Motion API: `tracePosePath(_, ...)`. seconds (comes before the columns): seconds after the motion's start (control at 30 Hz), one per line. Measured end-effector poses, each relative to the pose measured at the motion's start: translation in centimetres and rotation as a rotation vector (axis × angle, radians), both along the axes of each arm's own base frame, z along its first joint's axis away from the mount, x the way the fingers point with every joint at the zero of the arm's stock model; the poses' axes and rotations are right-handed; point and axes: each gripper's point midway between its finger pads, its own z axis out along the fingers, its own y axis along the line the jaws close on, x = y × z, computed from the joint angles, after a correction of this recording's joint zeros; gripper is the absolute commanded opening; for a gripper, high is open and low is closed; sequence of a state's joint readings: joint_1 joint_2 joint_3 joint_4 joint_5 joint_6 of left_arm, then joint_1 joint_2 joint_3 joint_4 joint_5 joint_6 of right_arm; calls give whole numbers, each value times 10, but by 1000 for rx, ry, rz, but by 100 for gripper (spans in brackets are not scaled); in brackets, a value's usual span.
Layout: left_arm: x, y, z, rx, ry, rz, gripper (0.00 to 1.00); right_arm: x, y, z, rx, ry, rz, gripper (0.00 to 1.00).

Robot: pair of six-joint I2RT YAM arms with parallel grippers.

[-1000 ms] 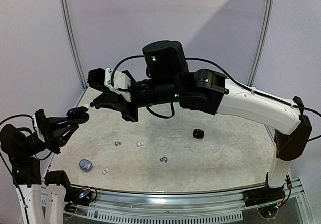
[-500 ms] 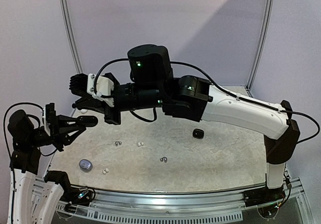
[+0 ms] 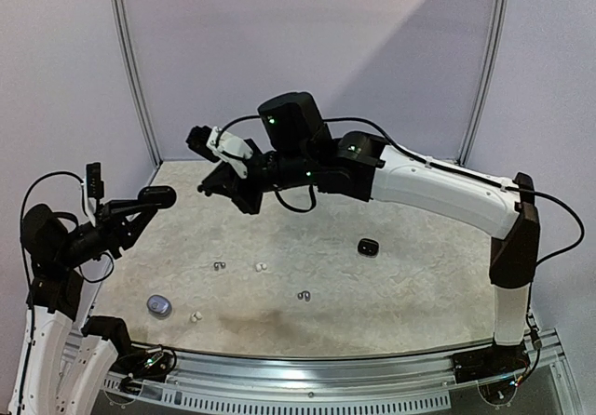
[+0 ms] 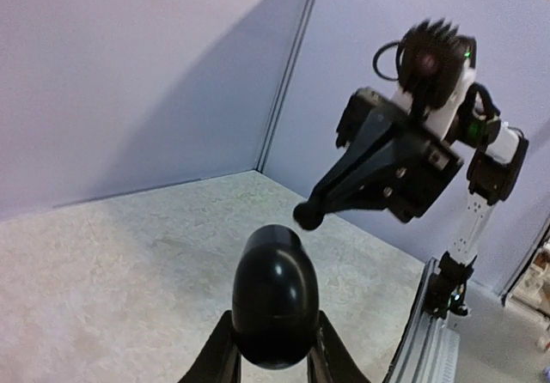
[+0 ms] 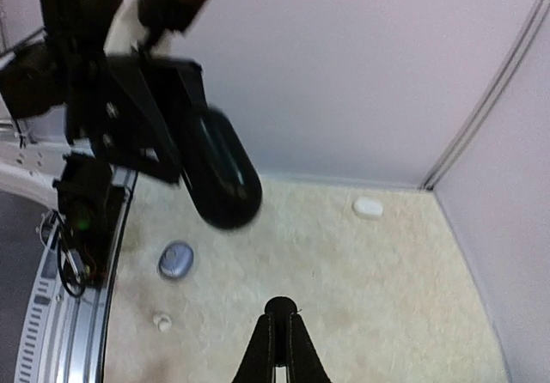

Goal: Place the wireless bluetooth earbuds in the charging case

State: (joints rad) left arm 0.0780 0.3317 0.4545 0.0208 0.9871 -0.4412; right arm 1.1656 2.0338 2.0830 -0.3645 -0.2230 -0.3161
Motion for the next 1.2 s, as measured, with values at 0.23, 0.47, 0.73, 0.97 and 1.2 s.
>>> tracePosePath(0.23, 9, 5, -13, -106, 131, 50, 0, 9, -15, -138, -293, 324, -17, 0)
tracePosePath(0.47, 9, 2, -14, -135, 172, 41, 0, -29, -34, -275, -559, 619, 46, 0)
tracePosePath(0.73, 11, 3, -14, -140, 175, 52, 0, -45, -40, -316, -616, 761, 83, 0)
tracePosePath(0.97, 11, 3, -14, -141, 175, 56, 0, -37, -43, -317, -587, 821, 80, 15)
tracePosePath(1.2, 11, 3, -14, -141, 175, 56, 0, -20, -47, -322, -577, 831, 37, 21)
